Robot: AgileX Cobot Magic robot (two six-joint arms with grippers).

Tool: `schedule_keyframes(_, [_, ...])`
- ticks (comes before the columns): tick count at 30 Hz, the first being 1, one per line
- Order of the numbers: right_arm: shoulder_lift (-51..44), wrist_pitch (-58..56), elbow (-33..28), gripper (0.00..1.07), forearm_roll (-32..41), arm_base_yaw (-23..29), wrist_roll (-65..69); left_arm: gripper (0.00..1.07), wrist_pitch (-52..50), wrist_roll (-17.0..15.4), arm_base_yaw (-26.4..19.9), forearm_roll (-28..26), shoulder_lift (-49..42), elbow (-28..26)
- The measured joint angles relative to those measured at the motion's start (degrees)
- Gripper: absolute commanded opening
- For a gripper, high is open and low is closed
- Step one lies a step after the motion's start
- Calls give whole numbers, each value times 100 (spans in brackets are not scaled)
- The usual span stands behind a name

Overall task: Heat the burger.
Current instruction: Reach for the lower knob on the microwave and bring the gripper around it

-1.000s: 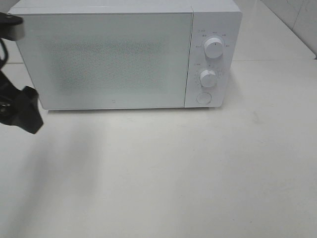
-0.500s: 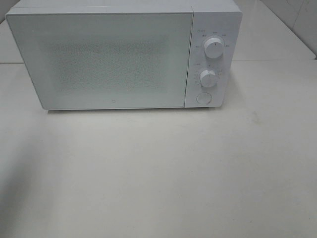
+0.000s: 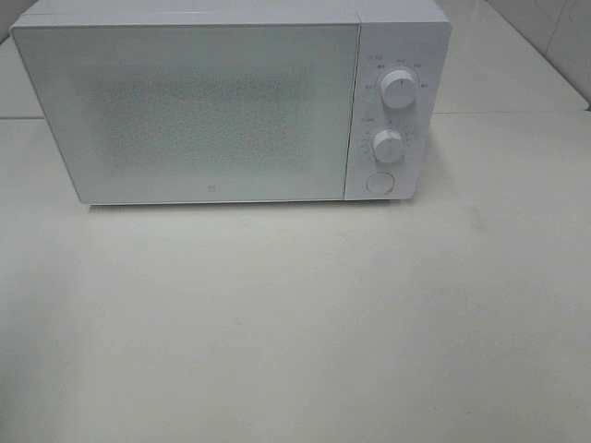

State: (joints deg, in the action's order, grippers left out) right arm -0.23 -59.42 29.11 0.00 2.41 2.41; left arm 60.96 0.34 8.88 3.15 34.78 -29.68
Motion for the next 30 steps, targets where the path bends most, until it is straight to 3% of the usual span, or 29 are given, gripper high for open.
schedule_keyframes(18, [0, 0, 0, 76, 0, 0, 0, 100, -103, -34, 0, -246, -2320, 57])
schedule_keyframes(21, [0, 0, 0, 76, 0, 0, 0, 100, -115, -34, 0, -372, -3054, 57])
schedule_keyframes(26, [0, 0, 0, 76, 0, 0, 0, 100, -115, -34, -11, -378, -3449, 63])
schedule_keyframes(30, [0, 0, 0, 76, 0, 0, 0, 100, -115, -34, -315, -378, -3501, 86])
